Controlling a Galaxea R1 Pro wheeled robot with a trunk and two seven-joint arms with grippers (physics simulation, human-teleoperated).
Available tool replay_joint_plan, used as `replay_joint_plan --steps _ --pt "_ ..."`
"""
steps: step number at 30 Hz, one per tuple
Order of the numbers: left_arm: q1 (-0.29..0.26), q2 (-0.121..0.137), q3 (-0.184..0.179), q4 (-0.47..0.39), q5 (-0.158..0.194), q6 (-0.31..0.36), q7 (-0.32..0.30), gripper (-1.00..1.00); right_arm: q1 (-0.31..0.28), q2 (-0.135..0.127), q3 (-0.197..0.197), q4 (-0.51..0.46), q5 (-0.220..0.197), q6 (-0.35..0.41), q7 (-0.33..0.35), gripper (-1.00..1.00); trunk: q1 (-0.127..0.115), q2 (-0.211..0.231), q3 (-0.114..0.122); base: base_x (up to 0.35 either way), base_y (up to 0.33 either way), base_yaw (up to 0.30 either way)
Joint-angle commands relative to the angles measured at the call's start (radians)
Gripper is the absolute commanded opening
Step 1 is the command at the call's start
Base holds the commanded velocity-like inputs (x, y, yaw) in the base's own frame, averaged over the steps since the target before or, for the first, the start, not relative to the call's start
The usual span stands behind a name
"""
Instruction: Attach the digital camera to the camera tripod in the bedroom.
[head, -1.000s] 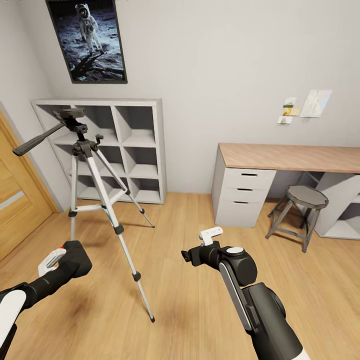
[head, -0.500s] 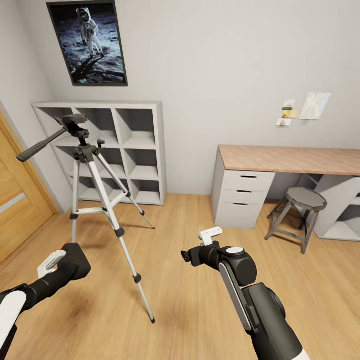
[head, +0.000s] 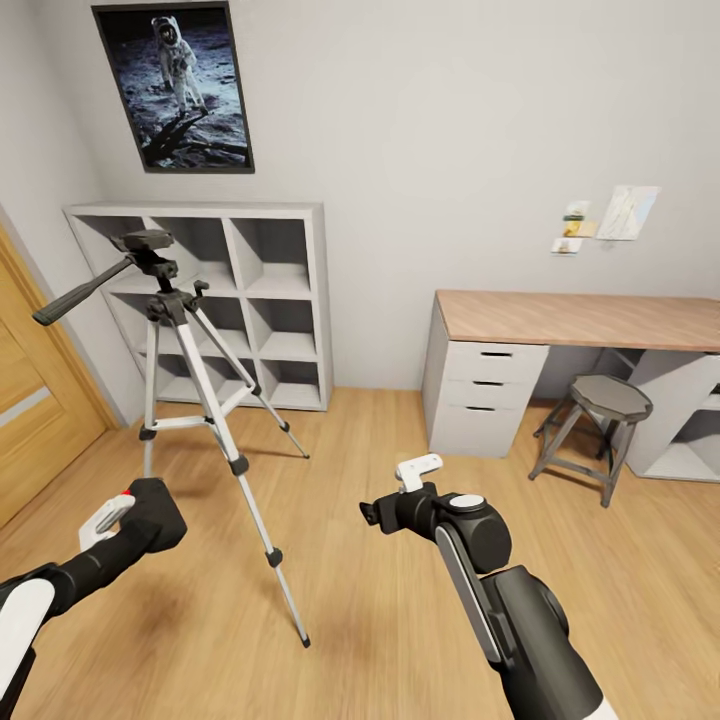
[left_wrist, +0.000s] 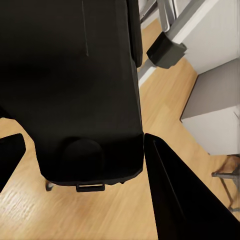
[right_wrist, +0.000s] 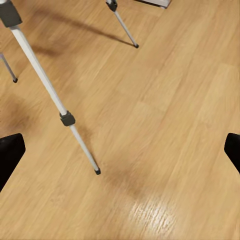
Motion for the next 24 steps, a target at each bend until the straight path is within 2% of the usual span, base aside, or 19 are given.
replay_joint_plan --steps 1,11,24 --pt "0.001 0.0 0.001 -0.002 0.008 0.005 0.004 -1.0 -0.001 0.0 0.001 -0.001 0.001 0.005 0.003 1.0 0.0 -0.001 -0.001 0.02 0.065 -0.096" --pt "0.01 0.0 0.001 -0.007 0.007 0.004 -0.001 -1.0 -0.001 -0.002 0.007 -0.001 0.001 0.005 0.001 1.0 0.0 -0.001 -0.006 0.071 0.235 -0.115" --pt "0.011 0.0 0.001 -0.007 0.007 0.003 -0.001 -1.0 -0.001 0.003 0.01 -0.001 0.002 0.005 -0.002 1.0 0.0 -0.001 -0.007 0.013 0.318 -0.011"
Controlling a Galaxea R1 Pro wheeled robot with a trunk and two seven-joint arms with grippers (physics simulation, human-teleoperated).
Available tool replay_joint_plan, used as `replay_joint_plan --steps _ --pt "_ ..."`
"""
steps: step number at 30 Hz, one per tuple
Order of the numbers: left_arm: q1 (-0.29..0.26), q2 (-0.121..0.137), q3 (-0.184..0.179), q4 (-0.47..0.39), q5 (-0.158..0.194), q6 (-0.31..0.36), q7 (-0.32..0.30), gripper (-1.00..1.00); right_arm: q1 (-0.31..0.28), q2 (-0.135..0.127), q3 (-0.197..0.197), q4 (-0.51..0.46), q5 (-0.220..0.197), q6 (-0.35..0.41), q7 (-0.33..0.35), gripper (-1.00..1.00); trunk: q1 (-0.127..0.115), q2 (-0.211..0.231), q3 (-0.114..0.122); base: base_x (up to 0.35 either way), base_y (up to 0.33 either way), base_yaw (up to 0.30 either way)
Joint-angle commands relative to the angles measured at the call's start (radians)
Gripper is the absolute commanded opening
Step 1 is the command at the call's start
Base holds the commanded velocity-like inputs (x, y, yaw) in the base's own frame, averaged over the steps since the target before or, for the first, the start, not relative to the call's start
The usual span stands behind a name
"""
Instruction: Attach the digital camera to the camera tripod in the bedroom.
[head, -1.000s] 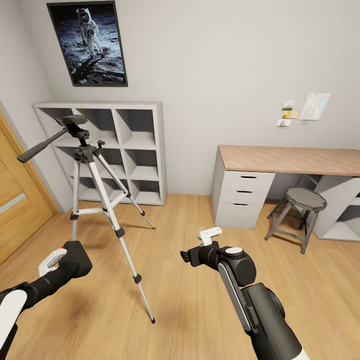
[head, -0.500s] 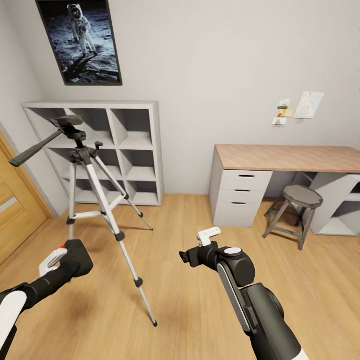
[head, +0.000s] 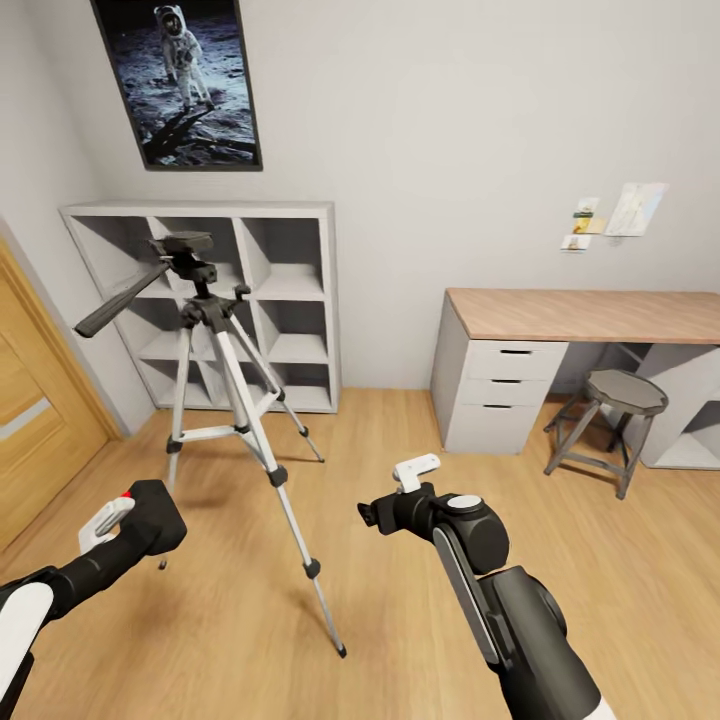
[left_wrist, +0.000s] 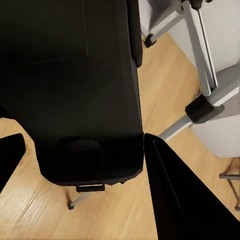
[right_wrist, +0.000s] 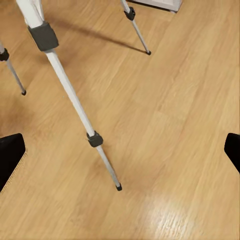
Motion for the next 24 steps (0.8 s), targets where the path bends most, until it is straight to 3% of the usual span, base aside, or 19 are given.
replay_joint_plan --steps 1,16,24 --pt "-0.001 0.0 0.001 -0.001 0.008 0.005 0.005 -1.0 -0.001 0.001 -0.001 -0.001 0.0 0.005 0.003 1.0 0.0 -0.001 -0.001 0.002 0.32 -0.001" --pt "-0.001 0.0 0.001 -0.001 0.008 0.005 0.005 -1.0 0.001 -0.002 0.028 -0.001 0.002 0.005 0.001 1.0 0.0 -0.001 -0.001 0.0 0.32 0.126" --pt "-0.001 0.0 0.001 -0.001 0.009 0.005 0.004 -1.0 0.001 -0.004 0.034 -0.001 0.002 0.005 0.001 1.0 0.0 -0.001 -0.001 0.016 0.321 -0.002"
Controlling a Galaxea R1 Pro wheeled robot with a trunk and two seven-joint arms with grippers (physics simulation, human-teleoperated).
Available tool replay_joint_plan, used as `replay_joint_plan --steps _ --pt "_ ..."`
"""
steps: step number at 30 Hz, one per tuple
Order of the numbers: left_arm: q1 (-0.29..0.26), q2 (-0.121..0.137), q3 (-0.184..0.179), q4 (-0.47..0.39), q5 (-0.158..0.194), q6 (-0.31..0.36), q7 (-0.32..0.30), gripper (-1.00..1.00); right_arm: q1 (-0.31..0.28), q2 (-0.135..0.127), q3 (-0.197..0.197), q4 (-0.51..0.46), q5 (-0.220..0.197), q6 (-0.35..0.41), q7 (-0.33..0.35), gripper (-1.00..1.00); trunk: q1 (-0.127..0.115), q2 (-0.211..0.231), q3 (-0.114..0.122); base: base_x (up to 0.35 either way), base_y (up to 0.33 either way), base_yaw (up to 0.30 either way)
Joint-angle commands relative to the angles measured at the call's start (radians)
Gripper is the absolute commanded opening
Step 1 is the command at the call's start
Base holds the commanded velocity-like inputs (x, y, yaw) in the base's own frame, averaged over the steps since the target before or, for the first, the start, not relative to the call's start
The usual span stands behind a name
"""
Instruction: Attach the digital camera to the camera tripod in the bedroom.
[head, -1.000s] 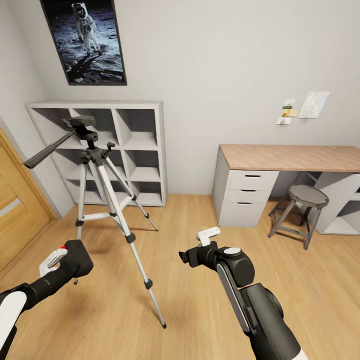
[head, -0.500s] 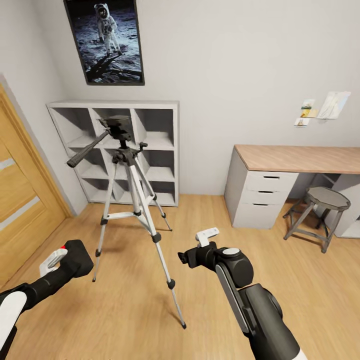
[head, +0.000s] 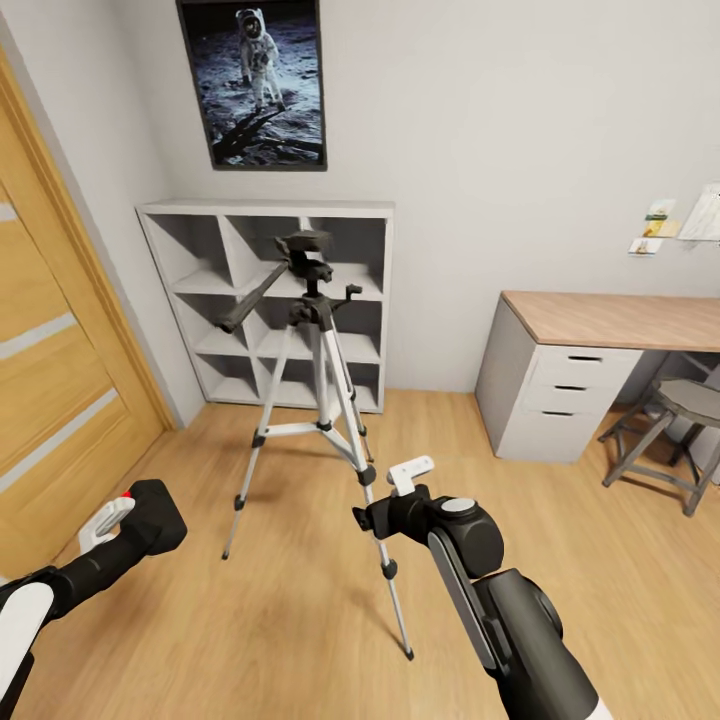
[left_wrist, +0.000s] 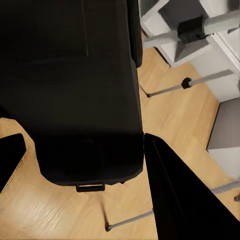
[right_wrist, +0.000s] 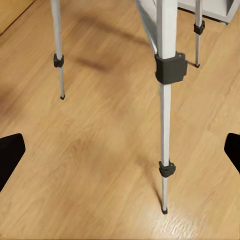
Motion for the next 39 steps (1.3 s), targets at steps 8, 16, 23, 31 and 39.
replay_joint_plan --steps 8,16,23,31,39 --pt "0.0 0.0 0.001 -0.001 0.009 0.005 0.005 -1.0 -0.001 0.0 -0.001 -0.001 0.001 0.005 0.002 1.0 0.0 -0.001 -0.001 0.076 0.321 -0.22" --pt "0.0 0.0 0.002 -0.001 0.01 0.005 0.005 -1.0 -0.001 0.0 -0.003 -0.001 0.001 0.005 0.0 1.0 0.0 -0.001 -0.001 0.09 0.321 -0.272" --pt "0.0 0.001 0.008 -0.002 0.009 0.004 0.004 -1.0 -0.001 0.0 -0.002 -0.001 0.001 0.005 0.0 1.0 0.0 -0.001 -0.001 0.094 0.321 -0.277" --pt "0.0 0.002 0.009 -0.002 0.009 0.005 0.005 -1.0 -0.001 -0.002 -0.009 -0.001 0.001 0.005 0.0 1.0 0.0 -0.001 -0.001 0.107 0.323 -0.277" --pt "0.0 0.002 0.01 -0.002 0.009 0.005 0.005 -1.0 -0.001 -0.003 -0.009 -0.001 0.001 0.005 0.0 1.0 0.0 -0.001 -0.001 0.123 0.325 -0.277"
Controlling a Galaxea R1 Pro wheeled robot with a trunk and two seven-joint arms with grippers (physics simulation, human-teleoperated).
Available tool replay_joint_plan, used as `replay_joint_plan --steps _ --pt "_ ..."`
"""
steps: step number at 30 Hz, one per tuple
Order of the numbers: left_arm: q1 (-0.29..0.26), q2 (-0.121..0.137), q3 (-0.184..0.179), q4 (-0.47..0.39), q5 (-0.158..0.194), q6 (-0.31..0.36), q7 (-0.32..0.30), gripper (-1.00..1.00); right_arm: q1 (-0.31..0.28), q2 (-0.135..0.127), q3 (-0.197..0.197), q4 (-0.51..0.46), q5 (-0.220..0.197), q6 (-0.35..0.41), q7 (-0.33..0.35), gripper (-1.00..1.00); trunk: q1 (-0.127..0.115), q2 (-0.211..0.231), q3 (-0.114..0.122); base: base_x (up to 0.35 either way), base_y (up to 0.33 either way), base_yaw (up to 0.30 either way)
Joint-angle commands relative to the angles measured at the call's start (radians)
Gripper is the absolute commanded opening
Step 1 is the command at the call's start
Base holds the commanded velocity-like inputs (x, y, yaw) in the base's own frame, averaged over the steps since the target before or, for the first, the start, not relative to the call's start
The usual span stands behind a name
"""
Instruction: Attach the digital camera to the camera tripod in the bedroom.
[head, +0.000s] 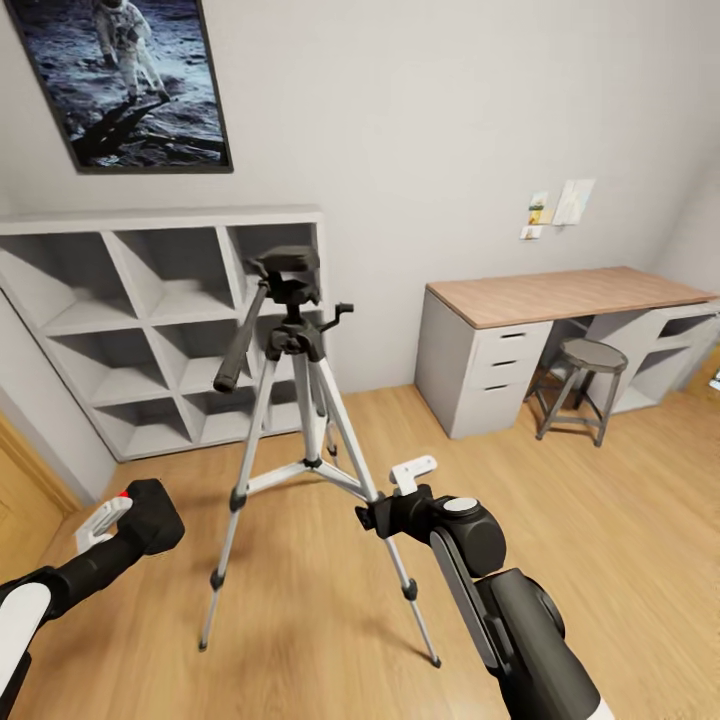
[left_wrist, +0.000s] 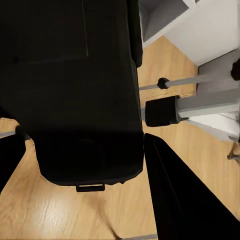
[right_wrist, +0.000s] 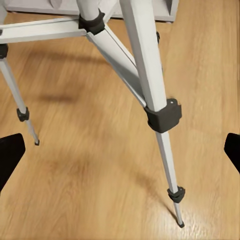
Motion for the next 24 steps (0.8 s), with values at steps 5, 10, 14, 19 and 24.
replay_joint_plan --steps 5,10,14,19,24 --pt "0.0 0.0 0.001 -0.001 0.009 0.005 0.004 -1.0 -0.001 0.001 0.002 -0.001 0.001 0.005 0.003 1.0 0.0 -0.001 -0.001 0.125 0.325 -0.278" --pt "0.0 0.0 0.001 -0.013 0.008 0.005 0.005 -1.0 0.0 0.0 0.003 -0.001 0.001 0.005 0.003 1.0 0.0 -0.001 -0.001 0.113 0.284 -0.277" --pt "0.0 -0.001 0.001 -0.024 0.008 0.004 0.006 -1.0 0.0 0.0 0.003 -0.001 0.001 0.005 0.003 1.0 0.0 -0.001 -0.001 0.047 0.109 -0.277" --pt "0.001 -0.001 0.001 -0.029 0.007 0.004 0.008 -1.0 0.0 0.0 0.003 -0.001 0.001 0.005 0.003 1.0 0.0 -0.001 -0.001 0.017 0.041 -0.209" --pt "0.009 0.0 0.002 -0.031 0.006 -0.003 0.008 -1.0 0.002 0.0 0.003 -0.001 0.001 0.005 0.003 1.0 0.0 -0.001 -0.001 0.006 0.015 -0.071"
